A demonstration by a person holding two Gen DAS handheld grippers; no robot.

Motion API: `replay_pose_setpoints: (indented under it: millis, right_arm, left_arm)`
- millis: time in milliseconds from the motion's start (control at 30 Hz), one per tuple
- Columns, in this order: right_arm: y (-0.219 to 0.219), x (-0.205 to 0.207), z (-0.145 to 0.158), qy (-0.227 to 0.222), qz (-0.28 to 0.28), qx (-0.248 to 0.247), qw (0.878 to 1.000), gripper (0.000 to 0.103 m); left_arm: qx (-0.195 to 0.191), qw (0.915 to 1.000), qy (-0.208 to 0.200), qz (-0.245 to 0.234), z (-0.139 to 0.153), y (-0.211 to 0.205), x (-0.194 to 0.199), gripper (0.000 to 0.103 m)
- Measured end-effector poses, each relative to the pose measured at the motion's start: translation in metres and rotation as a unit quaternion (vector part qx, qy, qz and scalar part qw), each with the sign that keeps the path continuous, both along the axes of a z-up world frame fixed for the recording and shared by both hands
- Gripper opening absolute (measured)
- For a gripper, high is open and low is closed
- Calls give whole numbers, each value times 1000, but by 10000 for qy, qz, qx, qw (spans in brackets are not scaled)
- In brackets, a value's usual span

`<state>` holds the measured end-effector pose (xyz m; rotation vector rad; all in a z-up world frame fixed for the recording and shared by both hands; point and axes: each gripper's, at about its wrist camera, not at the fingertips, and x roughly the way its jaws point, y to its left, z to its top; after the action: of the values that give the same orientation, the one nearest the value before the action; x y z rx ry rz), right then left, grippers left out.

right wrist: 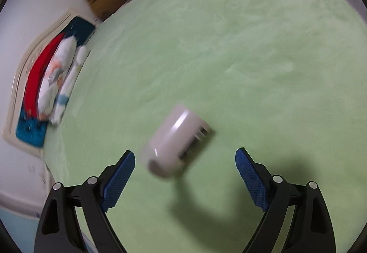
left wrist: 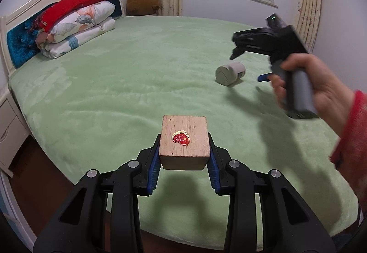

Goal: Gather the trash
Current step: 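Move the right gripper to the white cup and grasp it, then carry the wooden block and white cup to the orange bucket and open both grippers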

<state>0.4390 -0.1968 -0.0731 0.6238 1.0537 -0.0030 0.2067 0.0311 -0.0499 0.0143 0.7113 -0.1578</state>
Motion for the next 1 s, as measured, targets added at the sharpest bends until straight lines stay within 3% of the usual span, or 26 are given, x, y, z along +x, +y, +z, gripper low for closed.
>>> replay_pose_setpoints:
  millis: [67,133,167,233,333,500,733,1000]
  right_arm:
    - [6,17,-11,142,-111,125,9998,85]
    - [13,25,-15,212,-122,59,9997,78]
    - [17,29,-19,282,-125,-74,9995,69]
    - [22,30,-22,344,-146,-189,9991,64]
    - [23,26,-17,177,-82,-305,9993,56]
    - [15,1,10,-155,235,-500,9984,53]
    - [-4,-83,65,-759,865,-904,9892,53]
    - [-28,-235,108,-1372,1530,-1198,9713,53]
  left_arm:
    - [-20,10000,5,23,0,2,2,35]
    - [-32,10000,18,44,-1,4,6,35]
    - [-34,10000,19,44,-2,5,8,35]
    - [-39,10000,30,16,-2,4,9,35]
    - [-72,10000,23,10,0,5,7,35]
    - [-122,9999,22,-58,6,3,-2,35]
    - [-95,9998,-70,-141,24,-9,-30,35]
    - [-42,9993,-166,-332,43,-32,-84,35]
